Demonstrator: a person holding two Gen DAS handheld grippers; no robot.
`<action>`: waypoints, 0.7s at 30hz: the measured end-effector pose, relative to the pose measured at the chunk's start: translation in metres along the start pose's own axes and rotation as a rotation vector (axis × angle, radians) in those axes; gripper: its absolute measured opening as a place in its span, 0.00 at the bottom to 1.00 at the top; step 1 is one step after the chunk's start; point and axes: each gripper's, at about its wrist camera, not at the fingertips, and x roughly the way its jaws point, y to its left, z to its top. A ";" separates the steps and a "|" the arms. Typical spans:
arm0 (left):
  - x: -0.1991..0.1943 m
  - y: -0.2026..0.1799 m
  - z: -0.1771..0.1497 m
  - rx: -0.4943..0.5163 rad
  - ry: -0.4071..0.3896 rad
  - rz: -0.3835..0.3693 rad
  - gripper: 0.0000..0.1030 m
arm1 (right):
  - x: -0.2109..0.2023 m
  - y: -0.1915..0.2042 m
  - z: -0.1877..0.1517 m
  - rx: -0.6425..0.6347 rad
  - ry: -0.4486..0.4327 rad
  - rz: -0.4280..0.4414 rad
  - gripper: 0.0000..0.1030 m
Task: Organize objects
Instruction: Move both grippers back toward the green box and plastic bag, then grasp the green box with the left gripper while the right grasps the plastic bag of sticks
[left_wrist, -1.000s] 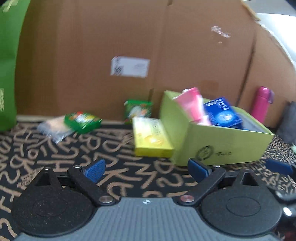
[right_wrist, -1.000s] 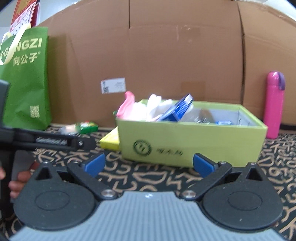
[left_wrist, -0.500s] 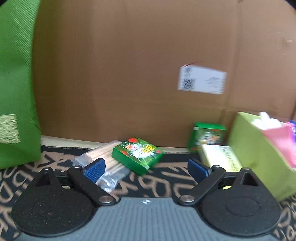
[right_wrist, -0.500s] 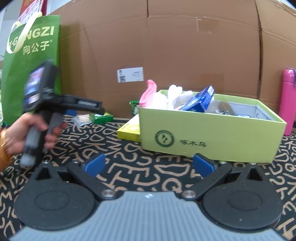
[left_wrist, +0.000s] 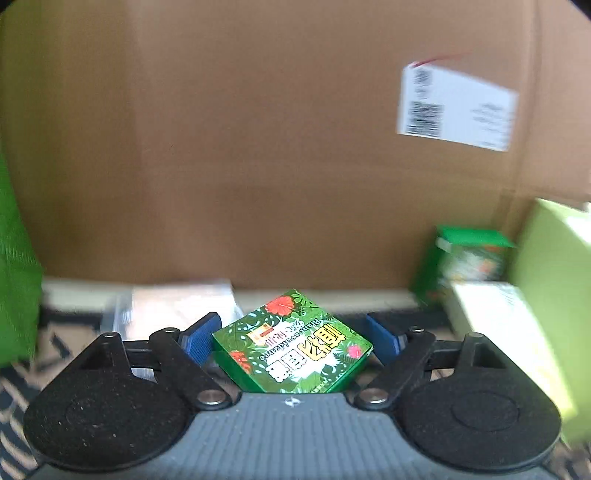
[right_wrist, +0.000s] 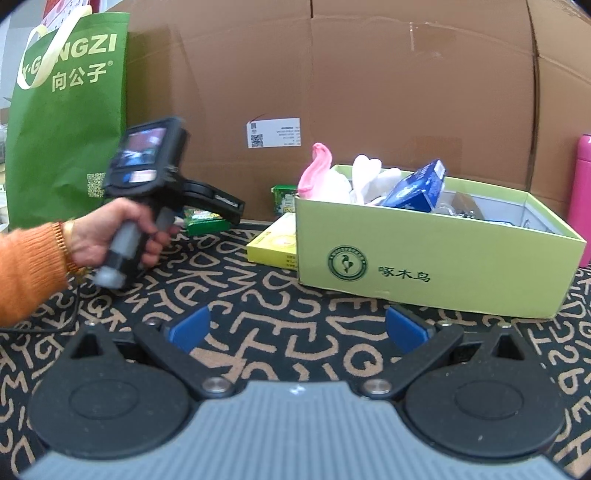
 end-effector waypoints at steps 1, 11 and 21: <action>-0.013 0.001 -0.007 0.029 -0.016 -0.009 0.84 | 0.002 0.001 0.001 -0.003 -0.001 0.012 1.00; -0.125 0.046 -0.078 0.046 0.017 -0.085 0.85 | 0.034 0.034 0.025 -0.079 -0.001 0.131 1.00; -0.132 0.096 -0.087 -0.116 -0.027 -0.099 0.86 | 0.153 0.094 0.089 -0.061 0.092 0.307 0.99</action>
